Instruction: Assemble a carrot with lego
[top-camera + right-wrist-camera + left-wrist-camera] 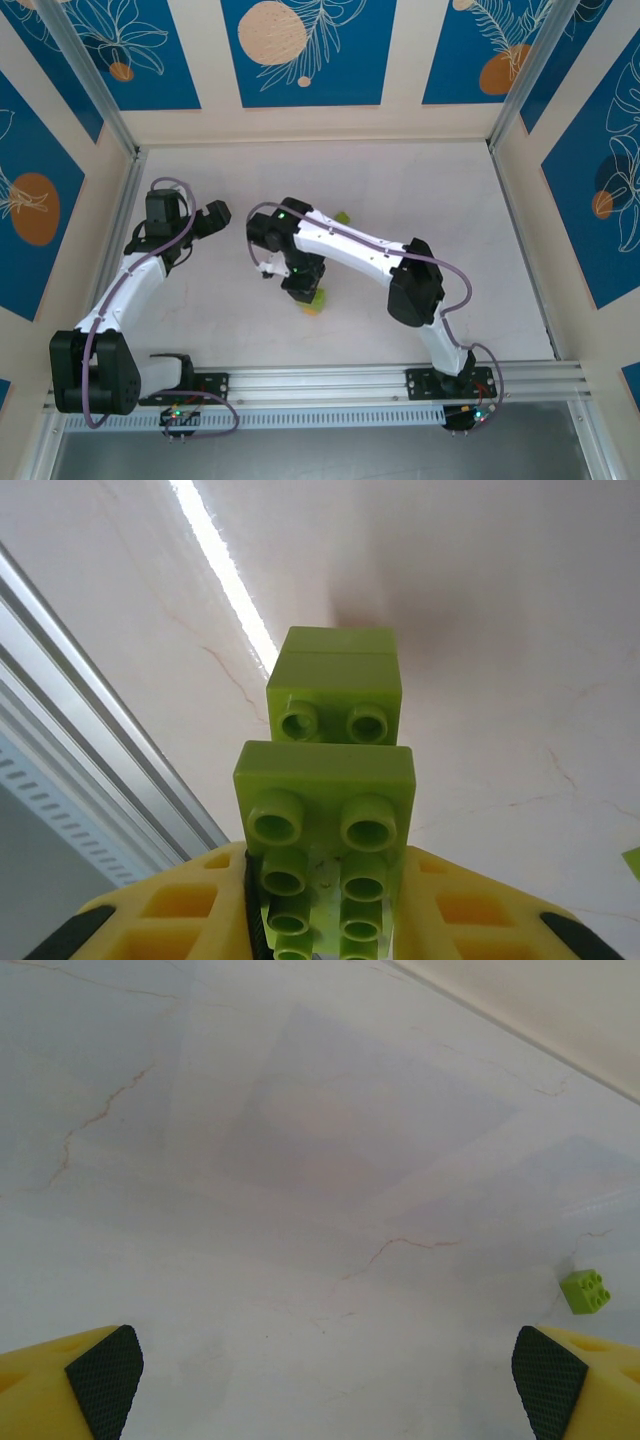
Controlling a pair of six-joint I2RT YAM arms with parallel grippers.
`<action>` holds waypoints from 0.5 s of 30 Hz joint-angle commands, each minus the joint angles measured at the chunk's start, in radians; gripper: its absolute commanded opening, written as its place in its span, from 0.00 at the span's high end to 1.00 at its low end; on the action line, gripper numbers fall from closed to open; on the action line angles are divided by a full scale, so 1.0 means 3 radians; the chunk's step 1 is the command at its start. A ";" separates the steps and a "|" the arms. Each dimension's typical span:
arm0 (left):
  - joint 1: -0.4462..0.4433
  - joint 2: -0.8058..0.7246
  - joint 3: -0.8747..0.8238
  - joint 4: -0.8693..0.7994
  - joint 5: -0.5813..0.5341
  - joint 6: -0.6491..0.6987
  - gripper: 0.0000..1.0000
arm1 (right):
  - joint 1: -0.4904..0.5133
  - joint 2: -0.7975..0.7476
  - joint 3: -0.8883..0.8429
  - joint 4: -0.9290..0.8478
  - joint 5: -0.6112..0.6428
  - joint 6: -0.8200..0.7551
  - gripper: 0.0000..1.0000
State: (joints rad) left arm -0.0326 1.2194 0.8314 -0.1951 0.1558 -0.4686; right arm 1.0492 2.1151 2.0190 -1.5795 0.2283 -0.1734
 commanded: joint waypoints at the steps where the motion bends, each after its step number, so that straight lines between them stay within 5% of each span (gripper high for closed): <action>1: 0.0037 -0.0009 0.0038 0.0000 -0.0036 0.0064 0.03 | 0.0111 -0.0121 -0.0091 -0.0049 -0.0014 -0.0242 0.68; 15: 0.0035 -0.0021 0.0046 -0.0011 -0.0037 0.0065 0.03 | 0.0250 -0.0308 -0.0379 0.0096 0.0092 -0.0363 0.69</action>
State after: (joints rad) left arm -0.0326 1.2190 0.8314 -0.1951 0.1558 -0.4622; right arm 1.1126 2.0693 1.9106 -1.5345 0.2451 -0.2321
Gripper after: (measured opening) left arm 0.975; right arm 0.318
